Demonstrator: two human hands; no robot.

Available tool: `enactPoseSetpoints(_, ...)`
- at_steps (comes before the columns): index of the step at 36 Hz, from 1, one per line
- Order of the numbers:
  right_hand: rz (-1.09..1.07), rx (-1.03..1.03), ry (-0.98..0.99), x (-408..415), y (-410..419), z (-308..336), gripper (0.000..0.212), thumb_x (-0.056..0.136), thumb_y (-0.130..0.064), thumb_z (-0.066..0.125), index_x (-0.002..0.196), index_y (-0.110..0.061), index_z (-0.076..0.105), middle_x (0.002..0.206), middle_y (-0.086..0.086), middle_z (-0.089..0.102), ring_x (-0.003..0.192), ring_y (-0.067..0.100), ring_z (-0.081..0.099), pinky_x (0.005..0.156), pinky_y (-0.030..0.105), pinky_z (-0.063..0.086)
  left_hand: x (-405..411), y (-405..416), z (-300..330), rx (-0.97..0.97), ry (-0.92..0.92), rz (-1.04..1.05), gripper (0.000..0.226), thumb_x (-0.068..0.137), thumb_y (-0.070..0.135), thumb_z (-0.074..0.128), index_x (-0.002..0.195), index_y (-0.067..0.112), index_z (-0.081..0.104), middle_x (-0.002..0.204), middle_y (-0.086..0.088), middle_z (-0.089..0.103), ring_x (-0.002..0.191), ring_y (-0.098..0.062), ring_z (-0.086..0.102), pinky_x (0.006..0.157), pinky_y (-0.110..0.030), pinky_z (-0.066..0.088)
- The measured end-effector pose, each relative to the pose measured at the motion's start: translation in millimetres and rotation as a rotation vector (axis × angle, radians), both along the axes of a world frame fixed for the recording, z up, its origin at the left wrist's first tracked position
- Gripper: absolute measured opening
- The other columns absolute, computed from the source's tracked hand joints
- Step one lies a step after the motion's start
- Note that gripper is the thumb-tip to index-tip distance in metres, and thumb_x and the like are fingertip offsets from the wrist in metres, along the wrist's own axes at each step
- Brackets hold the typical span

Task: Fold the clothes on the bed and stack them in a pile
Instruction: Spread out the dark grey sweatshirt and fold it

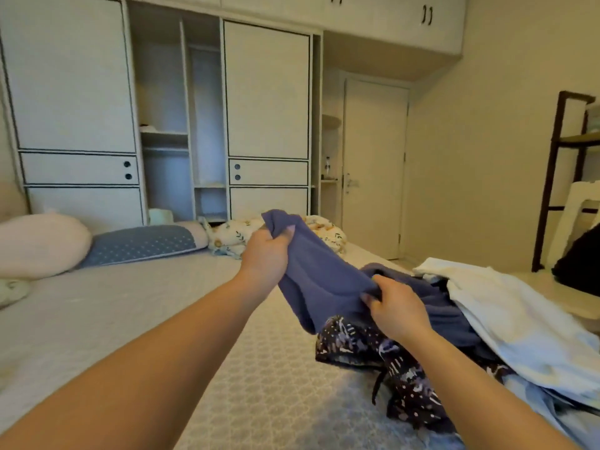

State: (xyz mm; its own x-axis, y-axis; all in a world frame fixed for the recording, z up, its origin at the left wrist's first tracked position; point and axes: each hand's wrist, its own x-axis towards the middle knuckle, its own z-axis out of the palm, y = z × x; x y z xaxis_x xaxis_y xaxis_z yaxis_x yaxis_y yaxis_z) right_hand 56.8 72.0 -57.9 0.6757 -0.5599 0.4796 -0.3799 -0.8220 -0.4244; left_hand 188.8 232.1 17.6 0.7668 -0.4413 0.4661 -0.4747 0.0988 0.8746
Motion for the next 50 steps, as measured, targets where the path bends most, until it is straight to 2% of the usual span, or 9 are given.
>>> enactPoseSetpoints(10, 0.133, -0.011, -0.135, 32.3, 111.4, 92.6, 0.023, 0.096, -0.036, 0.05, 0.075, -0.025, 0.048, 0.072, -0.006, 0.057, 0.073, 0.022, 0.053, 0.063, 0.036, 0.04, 33.6, 145.1, 75.7, -0.141, 0.022, 0.457, 0.028, 0.099, 0.029, 0.045, 0.111, 0.006, 0.056, 0.087, -0.006, 0.057, 0.083, -0.027, 0.055, 0.063, -0.031, 0.038)
enactPoseSetpoints(15, 0.17, -0.107, 0.006, 45.6, 163.0, 103.0, 0.03, 0.091, -0.041, 0.057, 0.066, -0.029, 0.047, 0.074, -0.009, 0.056, 0.079, 0.019, 0.054, 0.066, 0.032, 0.041, 65.6, 235.7, 85.6, -0.146, 0.056, 0.697, 0.039, 0.099, 0.03, 0.044, 0.118, 0.0, 0.057, 0.117, -0.025, 0.06, 0.108, -0.041, 0.055, 0.093, -0.046, 0.045)
enactPoseSetpoints(23, 0.309, 0.098, -0.072, 80.4, 240.4, 108.7, 0.021, 0.093, -0.031, 0.058, 0.073, -0.023, 0.058, 0.075, -0.008, 0.057, 0.075, 0.014, 0.052, 0.063, 0.028, 0.033, 72.9, 307.5, 70.6, 0.214, -0.145, 0.828, 0.028, 0.097, 0.026, 0.046, 0.111, 0.004, 0.058, 0.112, -0.025, 0.061, 0.104, -0.04, 0.057, 0.08, -0.037, 0.043)
enactPoseSetpoints(27, 0.456, 0.053, -0.109, 94.5, 286.9, 128.0, 0.024, 0.09, -0.027, 0.062, 0.066, -0.027, 0.058, 0.07, -0.01, 0.055, 0.069, 0.008, 0.048, 0.056, 0.022, 0.03, 67.5, 324.6, 56.5, 0.615, -0.255, 0.672, 0.036, 0.088, 0.024, 0.061, 0.122, 0.014, 0.05, 0.116, -0.012, 0.059, 0.106, -0.031, 0.056, 0.082, -0.03, 0.041)
enactPoseSetpoints(30, 0.522, 0.037, -0.144, 101.2, 310.2, 140.6, 0.021, 0.088, -0.024, 0.063, 0.068, -0.026, 0.063, 0.073, -0.006, 0.061, 0.074, 0.012, 0.052, 0.058, 0.024, 0.033, 47.4, 326.4, 47.1, 0.498, -0.135, 0.161, 0.068, 0.079, 0.032, 0.076, 0.136, 0.03, 0.039, 0.121, 0.006, 0.051, 0.113, -0.014, 0.051, 0.091, -0.024, 0.041)
enactPoseSetpoints(32, 0.552, 0.049, -0.186, 103.9, 318.7, 146.3, 0.014, 0.088, -0.023, 0.063, 0.075, -0.02, 0.067, 0.078, -0.002, 0.064, 0.078, 0.015, 0.054, 0.063, 0.025, 0.034, 36.8, 323.4, 40.9, 0.467, -0.077, -0.042, 0.061, 0.075, 0.041, 0.078, 0.126, 0.044, 0.044, 0.12, 0.017, 0.054, 0.109, -0.002, 0.054, 0.083, -0.016, 0.045)
enactPoseSetpoints(37, 0.547, 0.087, -0.308, 94.0, 317.4, 142.8, 0.019, 0.09, -0.024, 0.062, 0.071, -0.025, 0.063, 0.073, -0.008, 0.059, 0.077, 0.013, 0.052, 0.062, 0.026, 0.033, 35.3, 320.9, 15.8, 0.692, -0.325, 0.127, 0.026, 0.09, 0.03, 0.061, 0.115, 0.027, 0.062, 0.117, 0.002, 0.065, 0.104, -0.017, 0.059, 0.085, -0.028, 0.044)
enactPoseSetpoints(45, 0.638, 0.013, 0.684, 61.3, 309.7, 0.6, 0.009, 0.088, -0.022, 0.065, 0.091, -0.018, 0.073, 0.093, -0.002, 0.068, 0.09, 0.015, 0.059, 0.074, 0.024, 0.045, 30.3, 354.3, -88.0, 1.606, -0.398, 0.032, 0.03, 0.089, 0.016, 0.058, 0.118, 0.018, 0.064, 0.119, -0.009, 0.063, 0.102, -0.028, 0.058, 0.08, -0.034, 0.044)
enactPoseSetpoints(50, 0.64, 0.095, 0.912, 54.6, 314.5, -88.5, 0.016, 0.093, -0.033, 0.058, 0.099, -0.024, 0.069, 0.109, 0.0, 0.069, 0.096, 0.02, 0.064, 0.077, 0.028, 0.052, 14.3, 356.2, -168.0, 1.452, 0.193, -0.322, 0.045, 0.087, 0.05, 0.061, 0.12, 0.019, 0.065, 0.127, 0.0, 0.059, 0.107, -0.015, 0.054, 0.091, -0.026, 0.041)
